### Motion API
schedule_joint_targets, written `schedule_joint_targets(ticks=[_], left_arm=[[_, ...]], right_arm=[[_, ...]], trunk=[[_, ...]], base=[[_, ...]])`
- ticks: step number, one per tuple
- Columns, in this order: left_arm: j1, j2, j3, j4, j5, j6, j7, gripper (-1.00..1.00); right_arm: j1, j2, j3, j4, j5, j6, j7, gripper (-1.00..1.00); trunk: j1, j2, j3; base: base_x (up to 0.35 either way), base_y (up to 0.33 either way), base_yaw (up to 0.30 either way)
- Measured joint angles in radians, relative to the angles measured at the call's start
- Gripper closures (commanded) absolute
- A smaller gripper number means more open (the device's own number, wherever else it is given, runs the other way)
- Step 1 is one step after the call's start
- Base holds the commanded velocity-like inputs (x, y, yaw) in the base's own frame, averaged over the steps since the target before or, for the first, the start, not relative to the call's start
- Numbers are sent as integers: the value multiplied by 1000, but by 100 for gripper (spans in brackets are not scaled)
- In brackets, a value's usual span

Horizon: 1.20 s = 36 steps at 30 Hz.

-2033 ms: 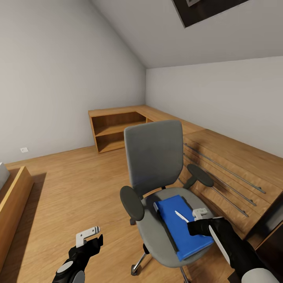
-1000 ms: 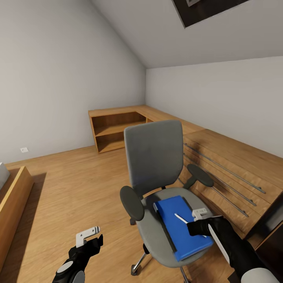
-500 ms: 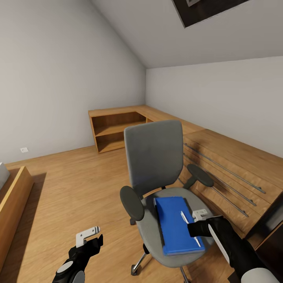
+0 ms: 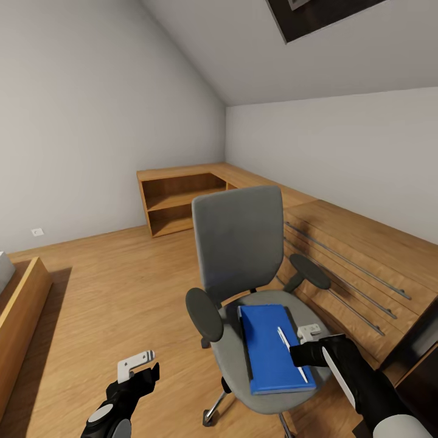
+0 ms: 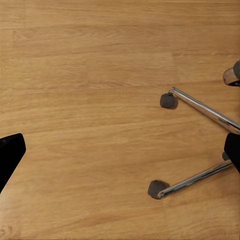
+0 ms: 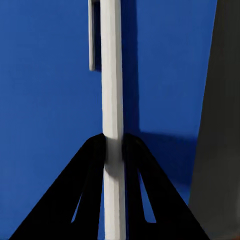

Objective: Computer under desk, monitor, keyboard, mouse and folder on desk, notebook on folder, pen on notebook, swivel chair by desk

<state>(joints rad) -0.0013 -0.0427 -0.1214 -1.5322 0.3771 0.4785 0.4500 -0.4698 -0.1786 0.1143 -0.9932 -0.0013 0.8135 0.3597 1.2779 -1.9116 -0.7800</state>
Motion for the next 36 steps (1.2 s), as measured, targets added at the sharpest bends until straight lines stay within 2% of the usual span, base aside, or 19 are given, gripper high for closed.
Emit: schedule_joint_targets(ticks=[2, 20, 23, 25, 27, 30, 36], left_arm=[[0, 1, 1, 0, 0, 0, -1, -100], [0, 2, 1, 0, -1, -1, 1, -100], [0, 1, 0, 0, -1, -2, 2, -100], [0, 1, 0, 0, -1, -1, 3, -100], [0, 0, 0, 0, -2, -1, 5, -100], [0, 0, -1, 1, -2, -1, 6, -100], [0, 0, -2, 0, -3, -1, 6, -100]], right_arm=[[0, 0, 0, 0, 0, 0, 0, 100], [1, 1, -2, -19, 3, -8, -11, 100], [2, 4, -4, -71, 3, -13, -52, 100], [3, 16, -6, -107, 3, -17, -105, 100], [6, 34, -8, -155, 2, -22, -188, 100], [29, 49, -8, -213, -2, -27, -266, 100], [60, 67, -9, -296, -5, -25, -302, 100]], trunk=[[0, 0, 0], [-69, 126, 56], [-80, 147, 66], [-88, 161, 72], [-96, 175, 78], [-107, 196, 87], [-130, 238, 106]], base=[[0, 0, 0], [0, 0, 0], [0, 0, 0], [0, 0, 0], [0, 0, 0], [0, 0, 0], [0, 0, 0]])
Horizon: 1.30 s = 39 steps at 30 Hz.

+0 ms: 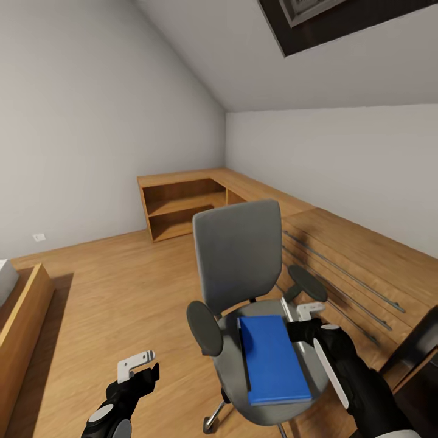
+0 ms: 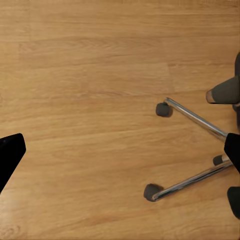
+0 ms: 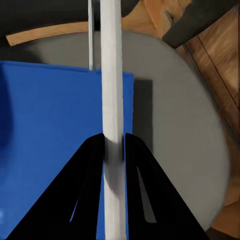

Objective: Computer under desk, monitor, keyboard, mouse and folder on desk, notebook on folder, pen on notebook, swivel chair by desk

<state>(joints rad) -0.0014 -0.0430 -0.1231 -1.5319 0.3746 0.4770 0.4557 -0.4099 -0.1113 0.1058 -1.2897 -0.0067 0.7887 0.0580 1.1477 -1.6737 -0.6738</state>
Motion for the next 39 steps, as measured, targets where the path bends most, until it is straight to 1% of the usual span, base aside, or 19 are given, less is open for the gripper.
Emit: schedule_joint_targets(ticks=[3, 8, 12, 13, 15, 18, 19, 21, 22, 25, 28, 31, 34, 36, 38, 39], left_arm=[[0, 0, 0, 0, 0, 0, 0, -100], [0, 0, -1, 0, 0, 0, 0, -100], [0, 0, -13, 0, 0, 1, 0, -100], [0, 0, -17, 0, 0, 1, 0, -100], [0, 0, -18, 0, 0, 0, 0, -100], [0, 0, -19, 0, 0, 0, 0, -100], [0, 0, -20, 0, 0, 0, 0, -100], [0, 0, -20, 0, 0, 0, 0, -100], [0, 0, -20, 0, 0, 0, 0, -100], [0, 0, -21, -1, 0, -8, -1, -100], [0, 0, -24, -2, 0, -10, 1, -100], [0, 0, -26, -5, 0, -10, 29, -100], [0, 0, -36, -6, 1, -11, 43, -100], [0, 0, -46, -6, 1, -11, 47, -100], [0, 0, -55, -6, 1, -11, 50, -100], [0, 0, -57, -6, 1, -11, 50, -100]], right_arm=[[47, 4, -1, -100, -1, 2, -7, 100], [75, 6, -1, -158, -1, 5, -9, 100], [83, 7, -8, -177, -16, 7, -9, 100], [84, 7, -26, -182, -27, 8, -9, 100], [85, 8, -40, -185, -33, 8, -9, 100], [85, 7, -51, -194, -37, 8, -9, 100], [85, 6, -66, -204, -39, 7, -9, 100], [85, 6, -73, -204, -41, 7, -9, 100], [85, 7, -90, -205, -40, 7, -9, 100], [85, 7, -107, -205, -40, 5, -9, 100], [85, 7, -111, -205, -41, 5, -10, 100], [85, 7, -120, -205, -41, 3, -11, 100], [85, 7, -144, -205, -41, 3, -11, 100], [85, 7, -164, -205, -41, 3, -10, 100], [85, 7, -192, -205, -41, 3, -10, 100], [85, 7, -199, -205, -42, 4, -10, 100]], trunk=[[-12, 21, 9], [-31, 56, 25], [-46, 84, 38], [-50, 91, 41], [-58, 105, 47], [-69, 126, 56], [-73, 133, 60], [-81, 147, 66], [-84, 154, 69], [-96, 175, 78], [-107, 196, 88], [-119, 217, 97], [-130, 238, 107], [-138, 252, 113], [-146, 266, 119], [-150, 273, 122]], base=[[0, 0, 0], [0, 0, 0], [0, 0, 0], [0, 0, 0], [0, 0, 0], [0, 0, 0], [0, 0, 0], [0, 0, 0], [0, 0, 0], [0, 0, 0], [0, 0, 0], [0, 0, 0], [0, 0, 0], [0, 0, 0], [0, 0, -68], [0, 0, -149]])
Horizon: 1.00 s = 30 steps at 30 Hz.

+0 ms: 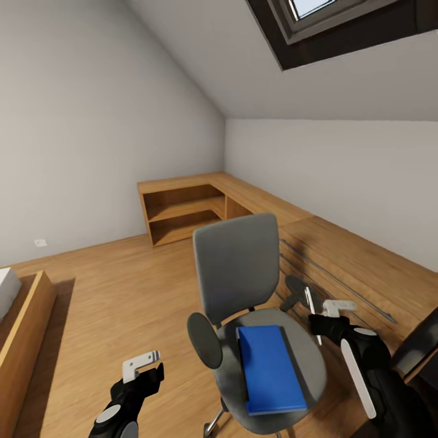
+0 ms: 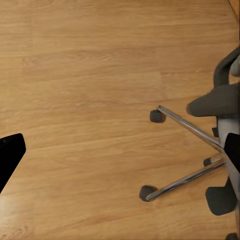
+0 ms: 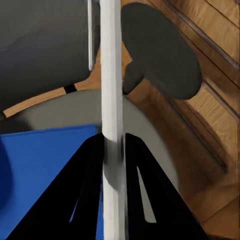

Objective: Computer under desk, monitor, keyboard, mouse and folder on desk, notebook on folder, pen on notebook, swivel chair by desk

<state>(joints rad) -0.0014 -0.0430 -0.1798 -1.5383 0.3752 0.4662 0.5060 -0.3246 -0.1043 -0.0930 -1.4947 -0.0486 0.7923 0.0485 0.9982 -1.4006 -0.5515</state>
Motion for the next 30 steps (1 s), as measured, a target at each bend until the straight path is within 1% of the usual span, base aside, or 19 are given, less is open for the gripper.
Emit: schedule_joint_targets(ticks=[2, 5, 9, 11, 14, 18, 22, 24, 25, 26, 28, 29, 30], left_arm=[[0, 0, -3, 0, 0, 0, 8, -100], [0, 0, -5, 0, 0, 0, 18, -100], [0, 0, -6, 0, 0, 0, 22, -100], [0, 0, -6, 0, 0, 0, 23, -100], [0, 0, -7, 0, 0, 0, 24, -100], [0, 0, -7, 0, 0, 0, 24, -100], [0, 0, -7, 0, 0, 0, 24, -100], [0, 0, -7, 0, 0, 0, 24, -100], [0, 0, -7, 0, 0, 0, 24, -100], [0, 2, -7, 3, 1, 0, 23, -100], [0, 3, -7, 4, 2, 0, 23, -100], [0, 3, -7, 5, 2, 0, 23, -100], [0, 4, -6, 8, 2, 0, 21, -100]], right_arm=[[0, 0, -21, 0, -1, 0, 1, 100], [0, 0, -41, 0, -11, 1, 2, 100], [0, 0, -55, 0, -31, 2, 3, 100], [0, 0, -69, 0, -41, 2, 2, 100], [0, 0, -86, 0, -46, 3, 2, 100], [0, 0, -97, 0, -48, 4, 2, 100], [0, 0, -128, 0, -48, 4, 2, 100], [0, 0, -133, 0, -49, 5, 2, 100], [0, -1, -134, 0, -49, 5, 2, 100], [0, -1, -151, 1, -48, 5, 1, 100], [0, -2, -159, 2, -49, 5, 1, 100], [0, -2, -183, 3, -47, 5, 1, 100], [0, -2, -232, 7, -42, 5, 1, 100]], trunk=[[-8, 14, 6], [-19, 35, 16], [-35, 63, 28], [-42, 77, 35], [-54, 98, 44], [-69, 126, 56], [-84, 154, 69], [-92, 168, 75], [-92, 168, 75], [-92, 168, 75], [-92, 168, 75], [-92, 168, 75], [-92, 168, 75]], base=[[0, 0, -194], [0, 0, -230], [0, 0, -247], [0, 0, -253], [0, 0, -255], [0, 0, -256], [0, 0, -257], [0, 0, -259], [0, 0, -269], [0, 0, -275], [0, 0, -281], [21, -66, -287], [41, -110, -287]])
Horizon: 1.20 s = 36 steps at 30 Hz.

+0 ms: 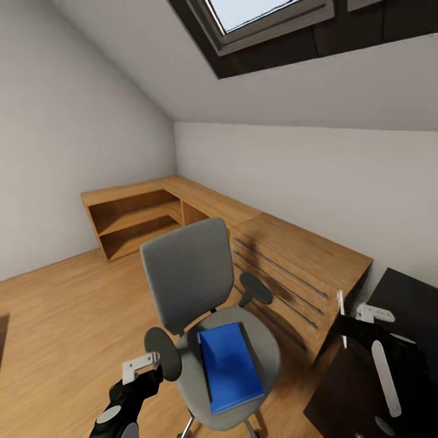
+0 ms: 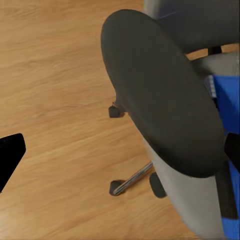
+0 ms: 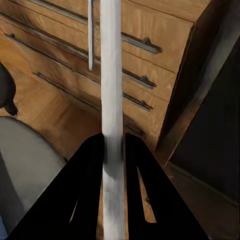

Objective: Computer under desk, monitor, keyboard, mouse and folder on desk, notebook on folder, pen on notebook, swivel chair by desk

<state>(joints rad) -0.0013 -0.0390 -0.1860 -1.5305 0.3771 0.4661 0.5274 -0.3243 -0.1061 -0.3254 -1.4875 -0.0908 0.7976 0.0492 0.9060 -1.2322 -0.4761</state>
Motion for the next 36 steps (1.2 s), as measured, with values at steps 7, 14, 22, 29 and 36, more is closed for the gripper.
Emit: schedule_joint_targets(ticks=[7, 14, 22, 29, 36], left_arm=[[0, 1, 1, 2, 0, -2, 0, -100], [0, 1, 1, 2, -1, -2, 1, -100], [1, 1, 1, 1, 0, -1, 0, -100], [2, 1, 1, 1, 0, -1, 0, -100], [2, 1, 0, 1, 0, -1, 0, -100]], right_arm=[[0, 0, -16, 3, -4, 0, -1, 100], [0, 0, -17, 4, -2, -1, -1, 100], [0, -1, -8, 78, 3, -9, -1, 100], [0, -2, -3, 131, 7, -15, 2, 100], [-11, -7, 3, 269, 18, -81, 3, 100]], trunk=[[0, 0, 0], [0, 0, 0], [0, 0, 0], [0, 0, 0], [0, 0, 0]], base=[[121, -239, -288], [130, -256, -265], [84, -72, -33], [9, -4, -1], [0, 0, 0]])
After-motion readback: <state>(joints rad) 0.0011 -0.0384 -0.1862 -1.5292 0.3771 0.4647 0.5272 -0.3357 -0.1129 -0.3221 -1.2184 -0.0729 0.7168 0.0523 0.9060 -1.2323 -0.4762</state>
